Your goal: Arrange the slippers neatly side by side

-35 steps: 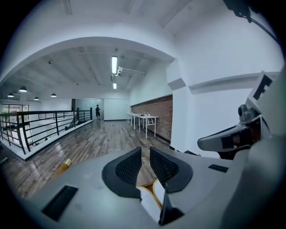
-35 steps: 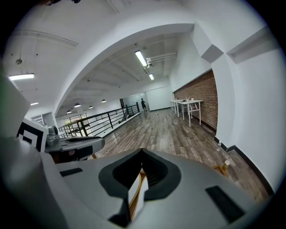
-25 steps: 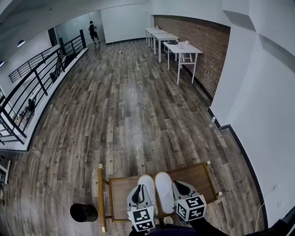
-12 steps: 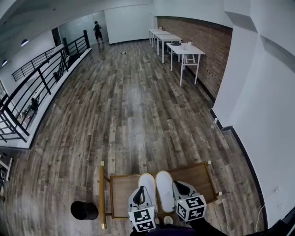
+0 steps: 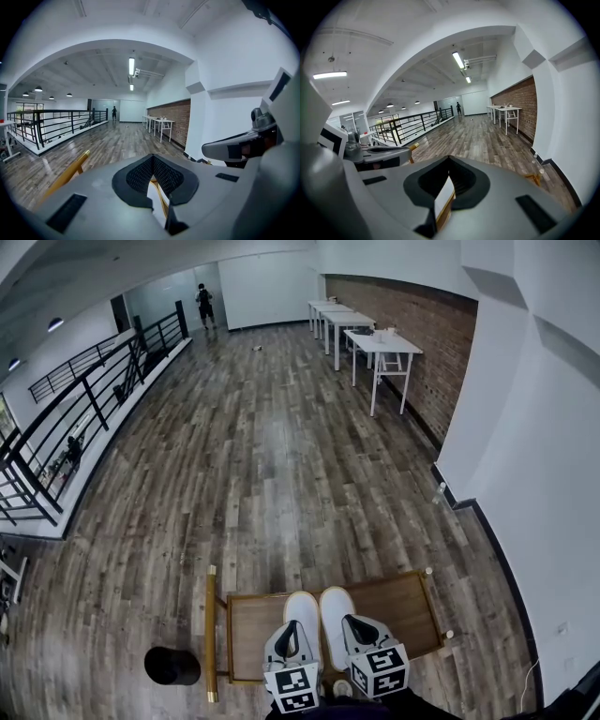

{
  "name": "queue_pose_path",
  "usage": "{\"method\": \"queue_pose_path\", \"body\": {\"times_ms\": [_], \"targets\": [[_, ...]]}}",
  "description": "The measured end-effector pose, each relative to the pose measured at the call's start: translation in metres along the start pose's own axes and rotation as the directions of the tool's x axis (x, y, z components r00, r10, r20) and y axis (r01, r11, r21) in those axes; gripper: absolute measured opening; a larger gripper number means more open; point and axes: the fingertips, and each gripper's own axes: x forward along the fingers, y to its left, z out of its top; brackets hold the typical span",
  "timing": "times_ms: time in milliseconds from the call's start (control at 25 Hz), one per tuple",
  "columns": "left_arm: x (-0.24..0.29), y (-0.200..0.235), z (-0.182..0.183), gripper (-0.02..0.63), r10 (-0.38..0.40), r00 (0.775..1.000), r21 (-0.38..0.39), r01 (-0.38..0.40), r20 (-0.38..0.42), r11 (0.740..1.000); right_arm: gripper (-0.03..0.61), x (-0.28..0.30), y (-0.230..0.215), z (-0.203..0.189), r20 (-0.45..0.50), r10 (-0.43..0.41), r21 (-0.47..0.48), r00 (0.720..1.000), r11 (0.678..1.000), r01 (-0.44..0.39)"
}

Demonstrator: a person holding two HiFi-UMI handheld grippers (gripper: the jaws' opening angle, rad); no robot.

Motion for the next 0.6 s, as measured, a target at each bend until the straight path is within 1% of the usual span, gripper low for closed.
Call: {"method": "queue_pose_path", "body": {"times_ms": [400, 600], "targets": [[0.002, -0.001, 0.01, 0.002, -0.021, 1.0, -0.01, 0.021, 0.009, 1.0, -0.002, -0.004, -0.004, 0.009, 0.032, -0.015, 0.0, 0.999, 1.0, 0.015], [-0.001, 0.001, 0.011, 0.002, -0.03, 0.999, -0.006, 0.03, 0.013, 1.0, -0.002, -0.007, -0.002, 0.007, 0.034, -0.026, 0.004, 0.999, 1.0, 0.026]]}}
